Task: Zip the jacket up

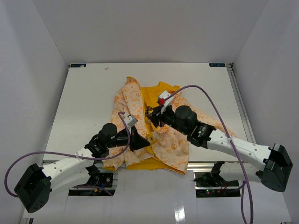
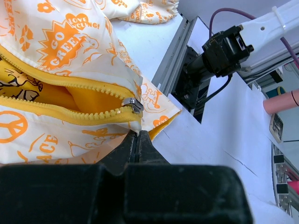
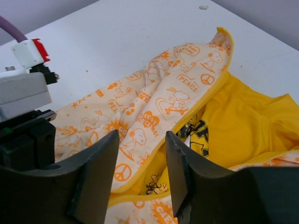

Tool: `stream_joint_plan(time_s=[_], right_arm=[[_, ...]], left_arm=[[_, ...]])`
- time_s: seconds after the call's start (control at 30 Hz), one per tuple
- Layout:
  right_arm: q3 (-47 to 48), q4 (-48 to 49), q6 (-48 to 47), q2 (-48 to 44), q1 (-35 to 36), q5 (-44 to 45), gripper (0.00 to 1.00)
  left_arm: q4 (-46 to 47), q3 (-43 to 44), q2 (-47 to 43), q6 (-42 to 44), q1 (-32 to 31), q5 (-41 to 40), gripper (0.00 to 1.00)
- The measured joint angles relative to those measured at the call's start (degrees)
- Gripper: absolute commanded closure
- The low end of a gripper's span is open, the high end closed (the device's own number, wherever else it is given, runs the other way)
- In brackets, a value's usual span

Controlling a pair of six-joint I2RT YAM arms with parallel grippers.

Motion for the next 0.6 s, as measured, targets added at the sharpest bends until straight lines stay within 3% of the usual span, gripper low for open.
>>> stream_joint_plan(time_s=[0.07,0.17,0.37,0.6], right_arm=[[0.02,-2.58,-0.94,-3.32,-4.67,-7.69,0.25],[1.09,-6.92,-3.70,-5.58,-8.72,-19.10,0.19],[10.58,-20.32,-14.23,4.10,-9.05,-39.77,0.23],[19.68,-35.99,-23.16,15.13,-9.13,-50.14,0.26]], left_arm=[[0.68,-0.33,-0.11,0.23,0.00,0.82,1.00],[1.48,-0.74,0.22,0.69,0.00,2.07,1.00],[3.33,-0.81,2.26,1.22,0.00,5.06,1.00],[5.12,-2.49,2.23,1.64,0.00,6.64,1.00]])
